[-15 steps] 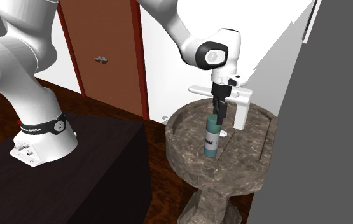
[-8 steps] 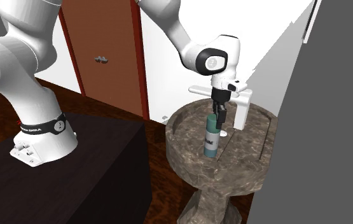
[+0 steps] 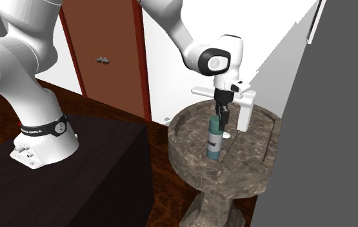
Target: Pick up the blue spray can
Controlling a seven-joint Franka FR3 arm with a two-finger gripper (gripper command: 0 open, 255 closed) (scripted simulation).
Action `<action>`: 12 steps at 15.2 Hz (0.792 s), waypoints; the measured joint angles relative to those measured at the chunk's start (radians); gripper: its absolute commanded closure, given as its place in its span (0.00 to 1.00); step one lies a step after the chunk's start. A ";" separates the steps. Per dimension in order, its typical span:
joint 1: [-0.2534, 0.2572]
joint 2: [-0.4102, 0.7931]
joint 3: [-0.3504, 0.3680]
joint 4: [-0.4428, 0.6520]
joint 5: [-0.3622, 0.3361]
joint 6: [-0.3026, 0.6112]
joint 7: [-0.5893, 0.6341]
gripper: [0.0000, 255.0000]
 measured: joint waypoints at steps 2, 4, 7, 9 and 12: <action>-0.002 -0.014 0.003 -0.001 0.004 -0.015 -0.002 1.00; -0.005 -0.035 0.007 -0.004 0.009 -0.032 -0.006 1.00; -0.010 -0.063 0.012 -0.003 0.017 -0.061 -0.013 1.00; -0.012 -0.080 0.016 -0.002 0.022 -0.079 -0.016 1.00; -0.014 -0.108 0.021 0.000 0.030 -0.108 -0.020 1.00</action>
